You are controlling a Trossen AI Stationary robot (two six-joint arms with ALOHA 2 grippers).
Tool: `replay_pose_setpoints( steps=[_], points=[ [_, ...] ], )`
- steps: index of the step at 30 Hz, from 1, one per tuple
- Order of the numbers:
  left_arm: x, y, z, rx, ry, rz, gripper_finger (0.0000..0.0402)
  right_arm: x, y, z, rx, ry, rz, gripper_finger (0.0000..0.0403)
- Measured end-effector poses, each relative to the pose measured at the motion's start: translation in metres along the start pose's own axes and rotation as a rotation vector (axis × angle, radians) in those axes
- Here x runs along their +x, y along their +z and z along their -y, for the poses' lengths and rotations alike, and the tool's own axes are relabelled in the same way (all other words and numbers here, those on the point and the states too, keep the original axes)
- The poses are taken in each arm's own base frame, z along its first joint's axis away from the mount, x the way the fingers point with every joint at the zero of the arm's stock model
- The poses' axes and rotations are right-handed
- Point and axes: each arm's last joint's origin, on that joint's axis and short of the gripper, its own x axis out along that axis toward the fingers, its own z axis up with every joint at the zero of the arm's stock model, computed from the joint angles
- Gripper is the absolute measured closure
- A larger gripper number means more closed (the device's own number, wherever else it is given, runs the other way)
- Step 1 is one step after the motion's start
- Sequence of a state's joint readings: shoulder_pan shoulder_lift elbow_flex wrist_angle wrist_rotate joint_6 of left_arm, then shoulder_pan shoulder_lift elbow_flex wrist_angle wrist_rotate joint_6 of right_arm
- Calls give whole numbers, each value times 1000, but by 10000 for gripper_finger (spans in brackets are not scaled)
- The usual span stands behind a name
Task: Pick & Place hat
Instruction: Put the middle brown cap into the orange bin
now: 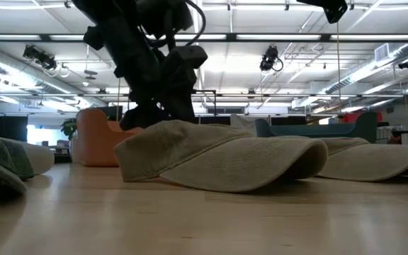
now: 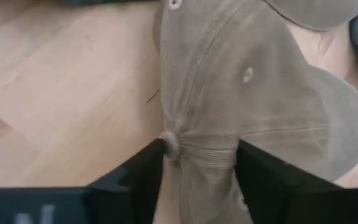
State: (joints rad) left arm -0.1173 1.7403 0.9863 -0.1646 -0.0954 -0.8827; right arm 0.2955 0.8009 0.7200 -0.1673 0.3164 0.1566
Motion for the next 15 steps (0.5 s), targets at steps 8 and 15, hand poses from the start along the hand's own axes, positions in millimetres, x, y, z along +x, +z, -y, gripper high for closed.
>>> replay_pose_setpoints(
  steps=[8, 15],
  points=[
    [-6, 6, 8, -35, -116, 1, 388, 0, 0, 0, -8, -1, -2, 193],
    [-36, 23, 25, -67, -224, 83, 395, 0, 0, 0, -8, -1, -2, 193]
  ],
)
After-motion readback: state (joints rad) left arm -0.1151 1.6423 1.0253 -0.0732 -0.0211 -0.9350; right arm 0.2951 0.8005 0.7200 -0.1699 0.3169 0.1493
